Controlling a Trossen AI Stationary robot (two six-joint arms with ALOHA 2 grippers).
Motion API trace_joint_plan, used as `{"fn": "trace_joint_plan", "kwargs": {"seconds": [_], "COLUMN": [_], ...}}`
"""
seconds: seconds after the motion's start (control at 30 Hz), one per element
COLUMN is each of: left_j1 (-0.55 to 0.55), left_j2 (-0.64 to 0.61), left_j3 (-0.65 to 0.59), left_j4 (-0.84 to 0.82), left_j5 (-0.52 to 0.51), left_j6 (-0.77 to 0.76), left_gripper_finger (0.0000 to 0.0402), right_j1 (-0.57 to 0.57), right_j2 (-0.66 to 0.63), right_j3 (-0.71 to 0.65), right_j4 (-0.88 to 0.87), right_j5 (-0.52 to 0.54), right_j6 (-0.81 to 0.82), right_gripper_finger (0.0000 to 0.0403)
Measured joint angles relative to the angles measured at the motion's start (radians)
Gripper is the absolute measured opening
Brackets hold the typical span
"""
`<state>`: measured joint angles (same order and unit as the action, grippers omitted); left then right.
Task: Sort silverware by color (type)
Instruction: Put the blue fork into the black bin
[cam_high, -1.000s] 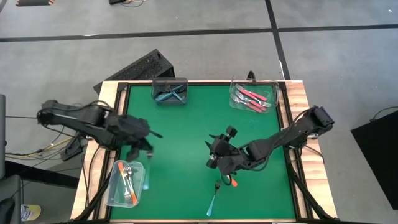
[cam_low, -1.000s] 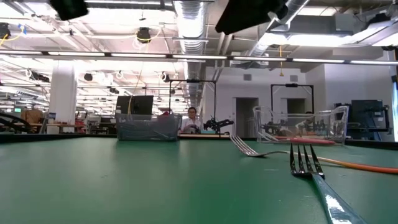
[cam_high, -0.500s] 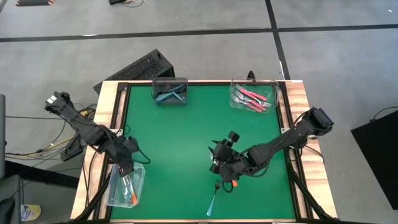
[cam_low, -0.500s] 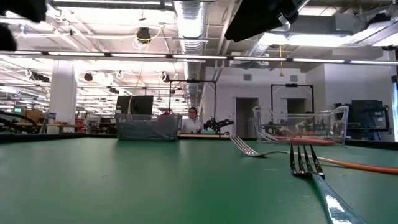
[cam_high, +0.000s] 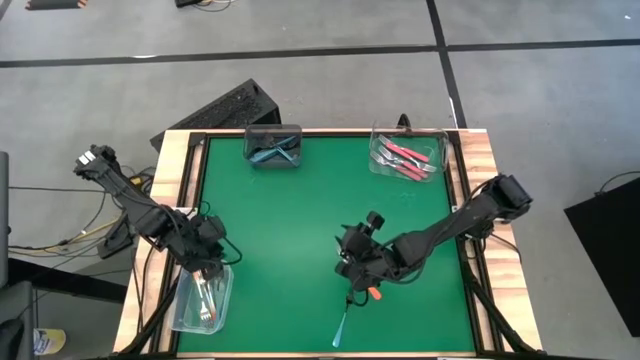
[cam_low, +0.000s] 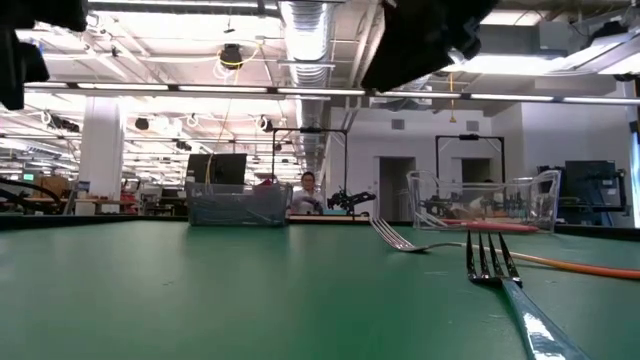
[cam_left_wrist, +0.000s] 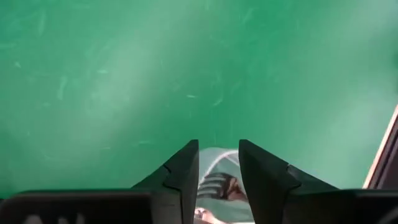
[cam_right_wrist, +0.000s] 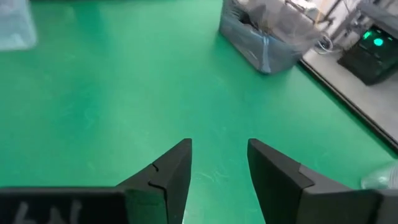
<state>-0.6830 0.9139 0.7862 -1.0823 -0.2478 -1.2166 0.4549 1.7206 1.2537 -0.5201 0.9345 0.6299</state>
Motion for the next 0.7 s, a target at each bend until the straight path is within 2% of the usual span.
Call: {"fn": "trace_joint_plan", "kwargs": {"seconds": [0.07, 0.17, 0.3, 0.5, 0.7], "left_j1": [0.000, -0.005, -0.066, -0.200, -0.240], "left_j2": [0.000, 0.005, 0.019, 0.127, 0.275], "left_j3": [0.001, 0.001, 0.001, -0.003, -0.005], "left_j4": [0.010, 0.040, 0.111, 0.144, 0.142], "left_j5": [-0.002, 0.063, 0.153, 0.111, 0.105], "left_j6": [-0.013, -0.067, -0.201, -0.386, -0.501], "left_gripper_finger": [0.0103, 0.0104, 0.0104, 0.0104, 0.0104], "right_j1": [-0.003, -0.007, -0.007, -0.008, -0.008], "right_j2": [0.004, 0.004, 0.000, -0.001, -0.001], "right_j3": [0.000, 0.000, 0.000, 0.000, 0.000], "right_j4": [-0.019, -0.053, -0.092, -0.108, -0.122], "right_j5": [-0.007, -0.045, -0.050, -0.046, -0.046], "right_j6": [0.030, 0.064, 0.107, 0.153, 0.152], "right_gripper_finger": [0.0185, 0.0185, 0.0186, 0.0186, 0.0186]}}
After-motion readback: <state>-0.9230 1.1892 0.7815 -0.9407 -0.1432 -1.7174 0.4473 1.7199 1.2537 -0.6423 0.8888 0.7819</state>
